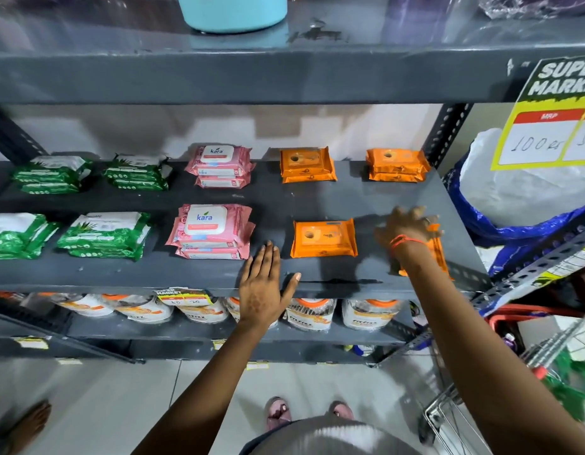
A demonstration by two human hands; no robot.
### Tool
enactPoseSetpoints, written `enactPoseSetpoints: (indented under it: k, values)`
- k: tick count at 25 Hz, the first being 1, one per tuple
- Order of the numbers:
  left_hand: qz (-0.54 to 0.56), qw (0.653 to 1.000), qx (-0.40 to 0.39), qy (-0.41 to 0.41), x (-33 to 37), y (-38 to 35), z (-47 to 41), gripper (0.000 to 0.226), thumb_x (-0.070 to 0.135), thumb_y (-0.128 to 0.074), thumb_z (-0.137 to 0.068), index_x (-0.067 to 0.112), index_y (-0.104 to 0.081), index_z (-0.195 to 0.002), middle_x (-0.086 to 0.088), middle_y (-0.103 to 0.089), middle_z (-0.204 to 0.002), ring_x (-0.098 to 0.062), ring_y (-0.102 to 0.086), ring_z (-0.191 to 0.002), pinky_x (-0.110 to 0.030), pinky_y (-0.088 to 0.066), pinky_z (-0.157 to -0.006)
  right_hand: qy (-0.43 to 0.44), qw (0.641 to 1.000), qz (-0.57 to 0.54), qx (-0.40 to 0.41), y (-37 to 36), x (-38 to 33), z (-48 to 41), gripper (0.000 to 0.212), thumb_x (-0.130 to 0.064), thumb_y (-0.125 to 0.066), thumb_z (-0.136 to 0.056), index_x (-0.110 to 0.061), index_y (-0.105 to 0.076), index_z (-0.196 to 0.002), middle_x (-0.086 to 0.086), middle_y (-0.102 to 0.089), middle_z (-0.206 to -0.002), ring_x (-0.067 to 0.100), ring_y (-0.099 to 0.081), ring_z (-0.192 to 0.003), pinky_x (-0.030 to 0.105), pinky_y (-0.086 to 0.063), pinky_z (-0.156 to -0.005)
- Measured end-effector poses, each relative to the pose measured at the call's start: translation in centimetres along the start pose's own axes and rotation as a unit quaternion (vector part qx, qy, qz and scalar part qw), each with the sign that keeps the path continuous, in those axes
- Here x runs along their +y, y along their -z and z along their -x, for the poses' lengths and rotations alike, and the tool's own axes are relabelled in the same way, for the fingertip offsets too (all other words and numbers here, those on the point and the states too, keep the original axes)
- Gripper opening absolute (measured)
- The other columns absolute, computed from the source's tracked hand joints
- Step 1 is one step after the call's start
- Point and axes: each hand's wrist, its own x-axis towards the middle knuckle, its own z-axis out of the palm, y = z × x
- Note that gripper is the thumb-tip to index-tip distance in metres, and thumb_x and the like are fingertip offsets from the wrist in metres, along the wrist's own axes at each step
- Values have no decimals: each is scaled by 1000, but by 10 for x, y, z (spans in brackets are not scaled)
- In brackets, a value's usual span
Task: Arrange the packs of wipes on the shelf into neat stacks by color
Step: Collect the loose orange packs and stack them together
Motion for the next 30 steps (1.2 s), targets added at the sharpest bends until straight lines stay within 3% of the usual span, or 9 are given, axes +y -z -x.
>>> enactPoseSetpoints:
  k: [2,4,6,9,15,20,24,27,30]
  values:
    - [-2,1000,4,-1,1,-1,1,76,63,-12,-90,10,-37,-139,-8,-42,-146,-22,-38,-136,-40,-31,-112,-67,997,47,-10,-3,20,-1,74,-23,-66,-85,-13,-27,-147,27,-16,-156,50,-25,-139,61,-36,-105]
    - [-2,1000,7,-2,1,-2,0,75,63,-13,-90,10,-38,-139,-8,-43,-145,-23,-39,-135,-40,-31,-111,-75,996,49,23,-7,27,-8,65,-28,-57,-88,-22,-27,-146,27,-19,-154,50,-32,-134,63,-39,-99]
    - [1,1000,7,-2,1,-3,0,75,62,-15,-90,10,-38,-139,-8,-43,-145,-23,-40,-135,-39,-29,-112,-52,997,19,47,-6,19,-11,53,-36,-48,-92,-21,-35,-141,26,-33,-145,47,-40,-127,56,-42,-96]
    - [0,1000,2,-3,1,-4,-1,74,62,-17,-91,10,-38,-139,-8,-44,-145,-22,-40,-135,-39,-31,-111,9,996,-15,92,-3,-3,0,67,-49,-58,-84,-15,-38,-138,26,-43,-134,48,-43,-122,53,-44,-95]
    - [7,1000,1,-2,3,2,0,75,62,-12,-91,10,-38,-139,-8,-42,-146,-23,-40,-135,-40,-34,-111,195,980,30,28,1,-73,14,84,-51,-72,-71,-10,-39,-137,22,-50,-132,42,-49,-121,46,-47,-97]
    - [19,1000,-3,-2,3,1,-2,75,62,-12,-91,10,-36,-140,-8,-40,-147,-23,-38,-136,-40,-33,-112,144,989,33,15,-11,-90,11,69,-59,-56,-82,-9,-48,-130,19,-41,-137,40,-55,-115,42,-50,-93]
    - [17,1000,7,-4,0,1,-1,76,62,-11,-91,10,-35,-140,-8,-40,-148,-22,-37,-137,-39,-31,-112,260,949,170,48,3,-82,9,42,-20,-40,-98,-17,-40,-140,16,-36,-149,41,-45,-128,45,-47,-100]
    - [27,999,17,-4,0,-1,0,75,62,-12,-91,10,-38,-139,-8,-42,-146,-22,-39,-135,-40,-32,-112,381,871,305,-57,1,-77,16,68,-1,-45,-94,-28,-20,-151,9,-8,-162,36,-13,-148,45,-37,-111]
    - [28,999,22,-6,1,-3,-2,75,62,-13,-91,10,-38,-139,-8,-42,-147,-22,-39,-136,-40,-32,-112,388,858,329,-69,7,-79,19,81,3,-53,-89,-30,-14,-152,4,-1,-163,31,-3,-150,45,-31,-117]
